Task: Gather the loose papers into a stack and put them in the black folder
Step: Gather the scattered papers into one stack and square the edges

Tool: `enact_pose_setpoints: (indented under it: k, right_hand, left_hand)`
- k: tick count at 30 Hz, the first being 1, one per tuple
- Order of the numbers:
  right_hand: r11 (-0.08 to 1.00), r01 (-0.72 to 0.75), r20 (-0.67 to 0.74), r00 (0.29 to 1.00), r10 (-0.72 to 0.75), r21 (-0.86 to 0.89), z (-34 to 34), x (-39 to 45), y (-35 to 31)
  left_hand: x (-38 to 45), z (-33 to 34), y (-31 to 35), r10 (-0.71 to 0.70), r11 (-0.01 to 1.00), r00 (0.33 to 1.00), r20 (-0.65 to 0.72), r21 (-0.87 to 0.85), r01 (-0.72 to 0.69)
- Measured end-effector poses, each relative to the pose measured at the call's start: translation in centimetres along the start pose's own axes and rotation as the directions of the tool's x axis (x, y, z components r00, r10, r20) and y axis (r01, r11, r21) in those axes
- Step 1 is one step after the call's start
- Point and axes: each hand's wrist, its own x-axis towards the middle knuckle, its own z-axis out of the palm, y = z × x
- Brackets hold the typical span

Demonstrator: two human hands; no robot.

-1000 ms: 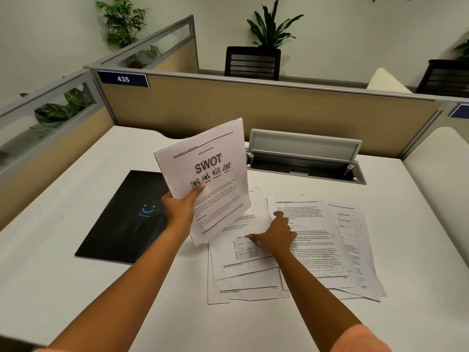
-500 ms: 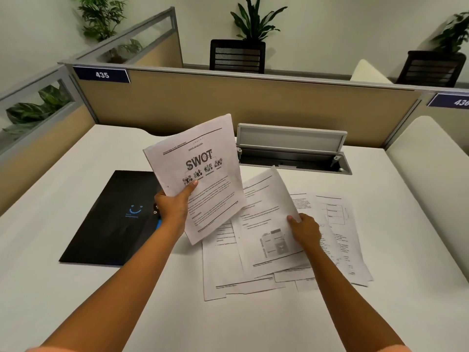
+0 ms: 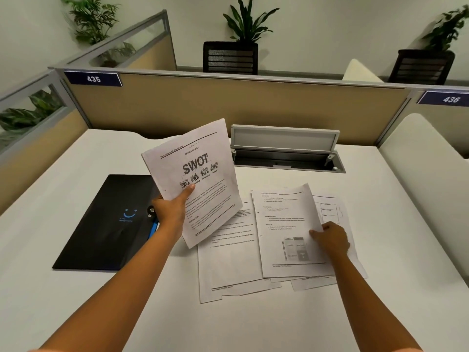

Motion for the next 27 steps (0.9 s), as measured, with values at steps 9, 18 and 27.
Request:
enact_pose_setpoints:
  k: [9, 18, 27]
  right_hand:
    - [0.947, 0.133, -0.139, 0.986, -0.095, 0.294, -2.6, 0.3, 1.4]
    - [0.796, 0.081, -0.056, 0.997, -0.060, 0.599, -3.4, 0.2, 1.6]
    - [0.832, 0.146, 0.078, 0.972, -0.221, 0.535, 3.2, -5.6, -3.1]
  left_hand:
    - [0.2, -0.6, 0.0, 0.002, 1.000, 0.999, -0.032, 0.030, -0.001]
    - [-0.3, -1.6, -0.3, 0.041, 0.999, 0.997, -0.070, -0.002, -0.041]
    - [0.9, -3.3, 0.8, 0.201, 0.977, 0.931, -0.305, -0.007, -0.214]
